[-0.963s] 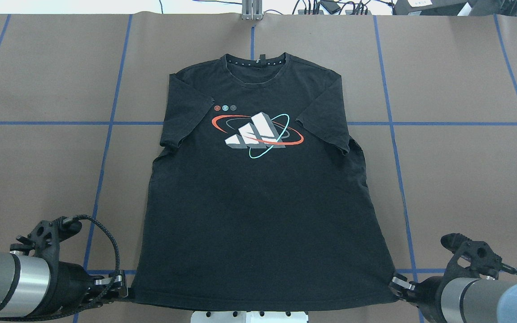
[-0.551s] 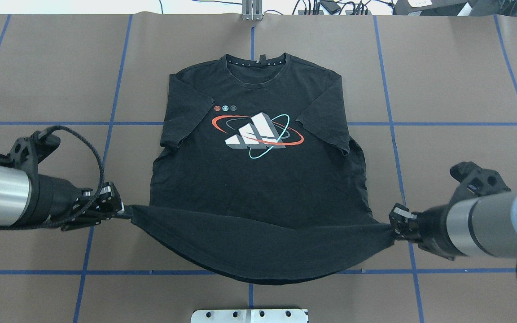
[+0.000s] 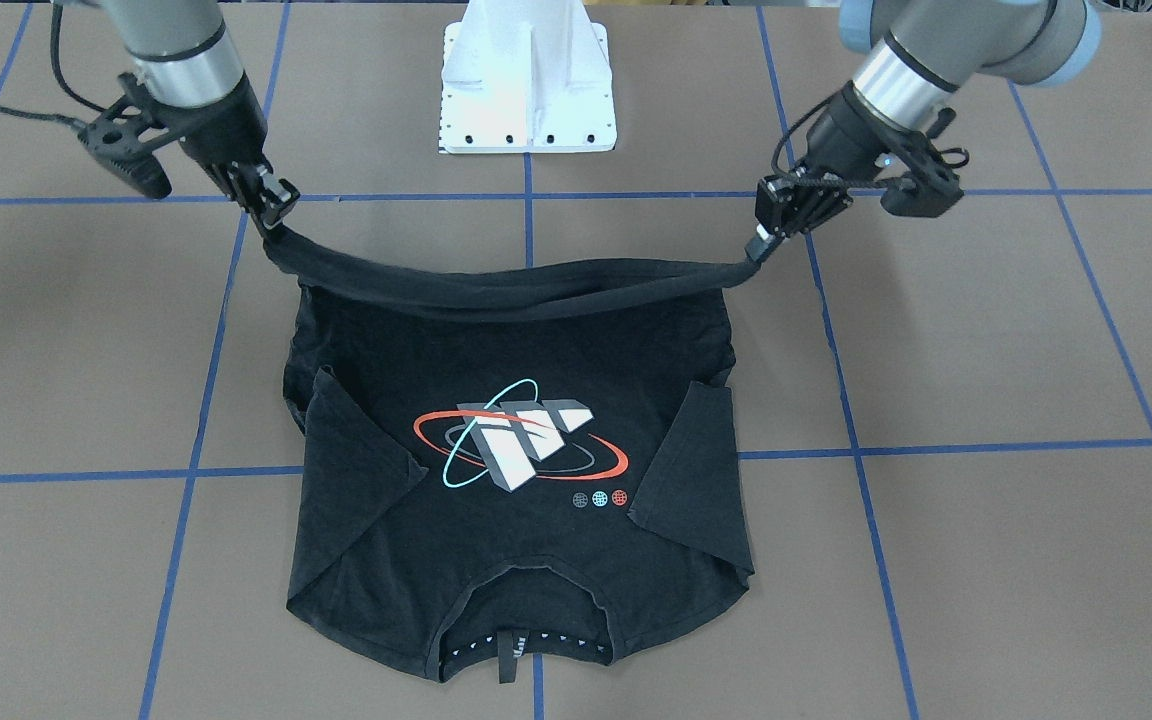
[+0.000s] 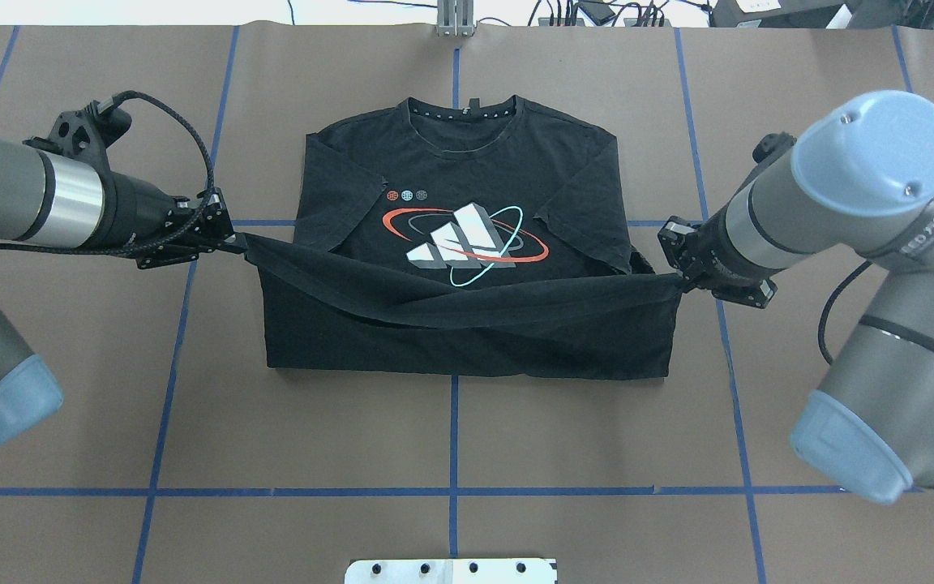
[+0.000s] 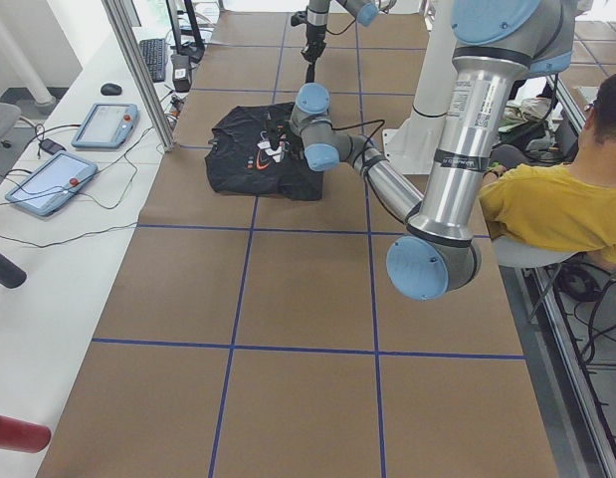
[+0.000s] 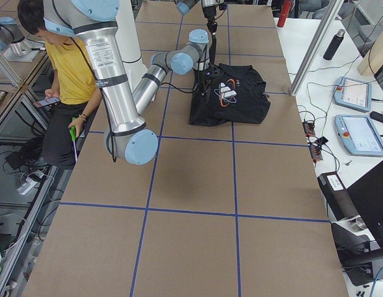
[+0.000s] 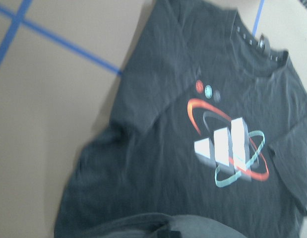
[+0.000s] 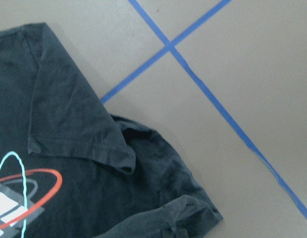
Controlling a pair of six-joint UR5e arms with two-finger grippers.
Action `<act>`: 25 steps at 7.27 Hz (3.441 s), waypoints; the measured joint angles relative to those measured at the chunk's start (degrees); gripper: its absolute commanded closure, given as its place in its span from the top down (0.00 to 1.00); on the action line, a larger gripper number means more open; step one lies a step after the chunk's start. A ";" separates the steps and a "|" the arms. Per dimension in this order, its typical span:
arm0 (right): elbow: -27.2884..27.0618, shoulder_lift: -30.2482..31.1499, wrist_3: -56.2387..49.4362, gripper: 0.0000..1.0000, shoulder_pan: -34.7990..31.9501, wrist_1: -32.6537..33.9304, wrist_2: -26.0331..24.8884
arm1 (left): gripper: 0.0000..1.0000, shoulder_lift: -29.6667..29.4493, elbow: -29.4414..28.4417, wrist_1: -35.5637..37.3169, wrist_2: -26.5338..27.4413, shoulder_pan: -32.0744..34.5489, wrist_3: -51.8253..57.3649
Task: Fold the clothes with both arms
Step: 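Lift the hem with both grippers and fold it toward the collar, then release the hem and raise both grippers, then move the right gripper to the folded shirt's corner nearest it and grasp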
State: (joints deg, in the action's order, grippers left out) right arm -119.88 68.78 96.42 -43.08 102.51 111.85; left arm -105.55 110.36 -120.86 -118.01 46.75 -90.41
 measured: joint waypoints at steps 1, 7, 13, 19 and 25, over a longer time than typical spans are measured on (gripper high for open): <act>4.00 -2.20 -3.18 0.00 -3.21 0.05 1.43 | 0.00 -2.71 -4.54 -0.14 -0.02 1.56 1.52; 26.63 -11.57 -10.10 0.00 -9.32 -10.19 3.11 | 0.00 -16.12 -25.26 -1.25 1.55 5.85 4.81; 42.55 -17.46 -10.25 0.54 -8.38 -19.19 2.52 | 0.62 -21.20 -40.16 -10.20 4.02 5.70 4.98; 32.92 -11.29 1.35 0.72 -4.91 -23.97 1.38 | 0.69 -21.53 -40.94 -13.18 4.71 5.85 4.76; 15.47 5.22 11.16 0.70 9.16 -27.11 -11.07 | 0.69 -20.87 -39.08 -13.04 7.64 5.98 4.89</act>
State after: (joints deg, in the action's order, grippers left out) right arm -104.41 74.01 107.58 -33.92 75.40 100.78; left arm -126.42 71.29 -133.90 -110.37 52.73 -85.52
